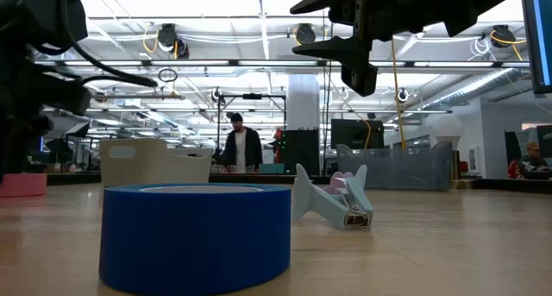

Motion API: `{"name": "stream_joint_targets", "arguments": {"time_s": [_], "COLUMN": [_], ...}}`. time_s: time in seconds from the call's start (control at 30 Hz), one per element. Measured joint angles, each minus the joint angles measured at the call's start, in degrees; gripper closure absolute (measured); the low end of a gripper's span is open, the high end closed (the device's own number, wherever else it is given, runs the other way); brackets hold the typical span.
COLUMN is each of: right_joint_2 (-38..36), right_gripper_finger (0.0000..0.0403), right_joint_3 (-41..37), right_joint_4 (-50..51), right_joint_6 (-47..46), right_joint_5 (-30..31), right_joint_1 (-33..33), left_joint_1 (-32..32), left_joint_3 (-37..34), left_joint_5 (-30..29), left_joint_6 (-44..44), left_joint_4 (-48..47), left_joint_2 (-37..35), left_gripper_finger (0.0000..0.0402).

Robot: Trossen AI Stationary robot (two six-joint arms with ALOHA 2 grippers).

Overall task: Pick and place Stapler, Stapler remover, tape
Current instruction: Put the pink tape into the black bin

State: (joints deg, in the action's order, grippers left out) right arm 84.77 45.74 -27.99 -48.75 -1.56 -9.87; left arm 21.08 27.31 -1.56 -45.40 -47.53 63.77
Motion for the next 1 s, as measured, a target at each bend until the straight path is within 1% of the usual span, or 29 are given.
{"name": "stream_joint_targets", "arguments": {"time_s": [0.2,0.27,0.37,0.5,0.53,0.67,0.73,0.77,0.83,1.0], "right_joint_2": [0.0,0.0,0.0,0.0,0.0,0.0,0.0,0.0,0.0,0.0], "right_gripper_finger": [0.0216,0.0216,0.0216,0.0216,0.0216,0.0216,0.0216,0.0216,0.0216,0.0216], "right_joint_3": [0.0,0.0,0.0,0.0,0.0,0.0,0.0,0.0,0.0,0.0], "right_joint_4": [0.0,0.0,0.0,0.0,0.0,0.0,0.0,0.0,0.0,-0.3], "right_joint_6": [0.0,0.0,0.0,0.0,0.0,0.0,0.0,0.0,0.0,1.0], "right_joint_5": [0.0,0.0,0.0,0.0,0.0,0.0,0.0,0.0,0.0,0.0], "right_joint_1": [0.0,0.0,0.0,0.0,0.0,0.0,0.0,0.0,0.0,0.1], "left_joint_1": [0.0,0.0,0.0,0.0,0.0,0.0,0.0,0.0,0.0,-0.4], "left_joint_3": [-2.3,-2.5,-2.6,-2.6,-2.6,-2.4,-1.3,-0.2,2.4,11.3], "left_joint_5": [0.0,0.0,-0.2,-0.7,-0.6,-0.3,1.5,2.9,3.7,3.5], "left_joint_6": [-0.9,-1.9,-2.3,-2.3,-2.4,-3.4,-3.3,-3.2,-2.1,3.5], "left_joint_4": [5.6,5.7,5.6,5.4,5.4,5.2,4.3,3.4,1.5,0.3], "left_joint_2": [0.0,-0.1,-0.1,-0.1,-0.1,-0.1,0.0,0.0,-0.5,-3.3], "left_gripper_finger": [0.0217,0.0231,0.0276,0.0359,0.0366,0.0366,0.0361,0.0360,0.0361,0.0362]}}
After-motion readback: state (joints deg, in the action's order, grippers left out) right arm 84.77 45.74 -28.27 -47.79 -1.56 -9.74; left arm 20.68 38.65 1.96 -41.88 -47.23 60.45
